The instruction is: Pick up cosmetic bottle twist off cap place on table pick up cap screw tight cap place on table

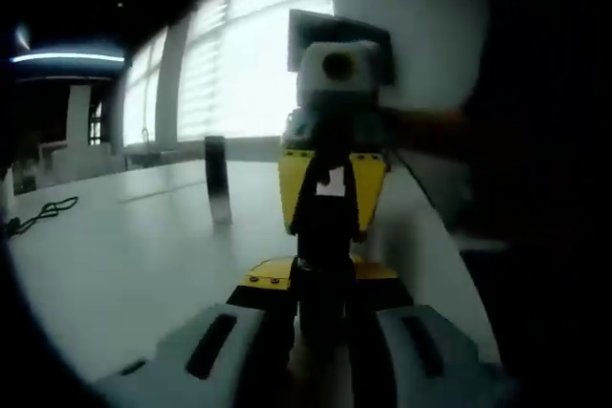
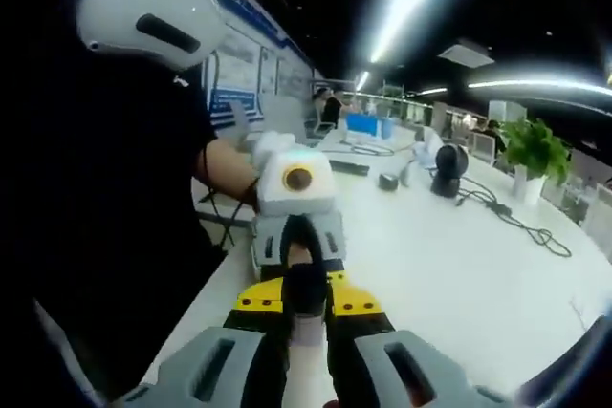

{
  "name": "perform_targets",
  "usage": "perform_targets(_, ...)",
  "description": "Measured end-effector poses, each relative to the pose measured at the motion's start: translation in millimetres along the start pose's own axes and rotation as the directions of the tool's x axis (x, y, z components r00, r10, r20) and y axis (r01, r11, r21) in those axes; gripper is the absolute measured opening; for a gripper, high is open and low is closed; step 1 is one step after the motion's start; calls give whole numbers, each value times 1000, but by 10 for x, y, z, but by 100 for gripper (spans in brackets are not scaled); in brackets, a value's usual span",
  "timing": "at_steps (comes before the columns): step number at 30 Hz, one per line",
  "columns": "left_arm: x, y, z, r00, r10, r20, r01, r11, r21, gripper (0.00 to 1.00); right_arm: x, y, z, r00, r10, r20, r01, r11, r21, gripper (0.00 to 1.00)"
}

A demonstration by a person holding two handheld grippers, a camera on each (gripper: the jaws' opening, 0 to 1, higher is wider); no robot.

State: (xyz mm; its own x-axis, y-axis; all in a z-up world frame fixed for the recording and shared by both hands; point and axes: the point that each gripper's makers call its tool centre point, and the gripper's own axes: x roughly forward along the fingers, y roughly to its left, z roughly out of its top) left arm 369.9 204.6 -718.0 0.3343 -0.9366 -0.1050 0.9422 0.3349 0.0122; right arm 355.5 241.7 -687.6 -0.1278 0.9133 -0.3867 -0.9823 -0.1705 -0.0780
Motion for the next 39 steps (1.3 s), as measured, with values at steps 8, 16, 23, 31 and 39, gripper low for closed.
perform_targets(8, 11, 6, 0, 1000, -2, 0, 2, 1000, -6, 10, -5, 1, -9, 1000, 17, 2, -17, 1000, 3, 9)
perform_targets(16, 19, 1, 8, 1000, 1, 2, -1, 1000, -2, 10, -22, 0, -16, 998, -56, 35, 54, 998, 37, 9)
perform_targets(23, 22, 28, 14, 1000, 27, 4, -27, 1000, 9, 10, -25, -42, -17, 988, -149, 37, 146, 987, 63, 9)
perform_targets(31, 7, 147, 6, 994, 105, 2, -105, 994, -3, 10, -35, -142, -20, 934, -353, 57, 347, 933, 92, 8)
perform_targets(39, -6, 253, -3, 981, 194, -9, -194, 981, -14, 10, -83, -250, -51, 838, -541, 69, 517, 828, 218, 8)
